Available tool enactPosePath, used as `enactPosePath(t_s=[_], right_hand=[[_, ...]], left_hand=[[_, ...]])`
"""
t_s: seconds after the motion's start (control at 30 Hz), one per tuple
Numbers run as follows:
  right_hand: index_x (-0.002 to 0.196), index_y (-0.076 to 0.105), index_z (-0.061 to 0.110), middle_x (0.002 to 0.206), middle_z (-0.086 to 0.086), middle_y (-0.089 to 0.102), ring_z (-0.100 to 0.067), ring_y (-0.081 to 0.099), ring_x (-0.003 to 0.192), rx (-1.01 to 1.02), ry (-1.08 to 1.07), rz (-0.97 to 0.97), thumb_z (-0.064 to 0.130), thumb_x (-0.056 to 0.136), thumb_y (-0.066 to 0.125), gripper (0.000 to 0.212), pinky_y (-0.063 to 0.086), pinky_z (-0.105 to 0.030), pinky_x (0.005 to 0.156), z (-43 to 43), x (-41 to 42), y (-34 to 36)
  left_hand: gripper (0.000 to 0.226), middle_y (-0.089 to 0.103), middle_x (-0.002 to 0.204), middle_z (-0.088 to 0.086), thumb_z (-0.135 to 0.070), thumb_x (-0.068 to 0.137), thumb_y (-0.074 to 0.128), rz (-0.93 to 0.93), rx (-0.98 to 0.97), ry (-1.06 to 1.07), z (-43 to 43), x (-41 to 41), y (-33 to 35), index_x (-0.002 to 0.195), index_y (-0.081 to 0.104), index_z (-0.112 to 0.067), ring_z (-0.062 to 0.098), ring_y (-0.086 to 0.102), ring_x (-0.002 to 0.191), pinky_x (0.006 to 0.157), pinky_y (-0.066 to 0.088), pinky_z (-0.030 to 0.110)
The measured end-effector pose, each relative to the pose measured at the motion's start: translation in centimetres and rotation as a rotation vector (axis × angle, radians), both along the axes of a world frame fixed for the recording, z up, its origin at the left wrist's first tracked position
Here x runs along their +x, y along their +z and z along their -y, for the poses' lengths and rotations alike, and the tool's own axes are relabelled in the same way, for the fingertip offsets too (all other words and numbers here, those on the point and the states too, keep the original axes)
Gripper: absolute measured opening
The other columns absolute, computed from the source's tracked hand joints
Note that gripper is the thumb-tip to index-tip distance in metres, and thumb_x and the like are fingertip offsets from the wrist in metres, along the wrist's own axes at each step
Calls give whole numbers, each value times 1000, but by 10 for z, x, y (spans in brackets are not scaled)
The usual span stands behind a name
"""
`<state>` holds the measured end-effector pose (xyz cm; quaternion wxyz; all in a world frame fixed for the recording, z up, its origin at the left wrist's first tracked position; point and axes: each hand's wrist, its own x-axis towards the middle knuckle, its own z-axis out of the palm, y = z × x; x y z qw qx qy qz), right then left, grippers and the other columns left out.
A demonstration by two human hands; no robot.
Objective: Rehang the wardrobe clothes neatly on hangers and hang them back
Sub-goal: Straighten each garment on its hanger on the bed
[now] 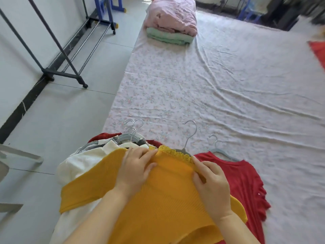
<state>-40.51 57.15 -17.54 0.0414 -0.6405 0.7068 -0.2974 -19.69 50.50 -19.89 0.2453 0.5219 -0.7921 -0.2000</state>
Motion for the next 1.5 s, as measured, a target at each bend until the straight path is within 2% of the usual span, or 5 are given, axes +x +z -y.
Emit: enactPosePath(t_s=[0.57,0.9,1.2,1.37,1.5], right_hand=[[104,71,9,87,-6,65,-26,62,80,-141,-303,-17,-8,69,74,40,51,-28,72,-321,-262,97],[108,69,9,88,-9,64,-28,59,80,-137,-440,-104,-8,71,73,41,35,-12,79,-460,-413,130],[111,68,10,90,-8,64,-23,58,85,-63,-457,-74,-5,75,71,39,43,-28,78,-454,-504,116],[111,68,13,88,-5,63,-20,55,83,17,-453,-40,-4,75,70,40,33,-13,77,-409,-554,90],[111,68,13,90,-5,64,-22,56,85,83,-423,26,-3,77,69,38,35,-15,80,-359,-586,67]], left_hand=[[31,69,92,9,-18,75,66,-11,-150,-416,-253,-282,103,105,71,-15,33,64,86,76,50,49],[38,63,112,3,-20,85,63,-135,-53,-567,-366,-447,123,122,60,-26,24,53,107,87,30,33],[37,57,119,-3,-29,90,53,-68,51,-601,-350,-549,96,127,53,-31,19,47,113,94,32,34],[37,58,119,-1,-26,90,54,-42,130,-583,-312,-595,65,127,54,-31,20,47,113,97,36,38],[38,56,122,-1,-25,91,53,9,189,-540,-270,-620,44,128,52,-30,19,46,116,98,34,35]])
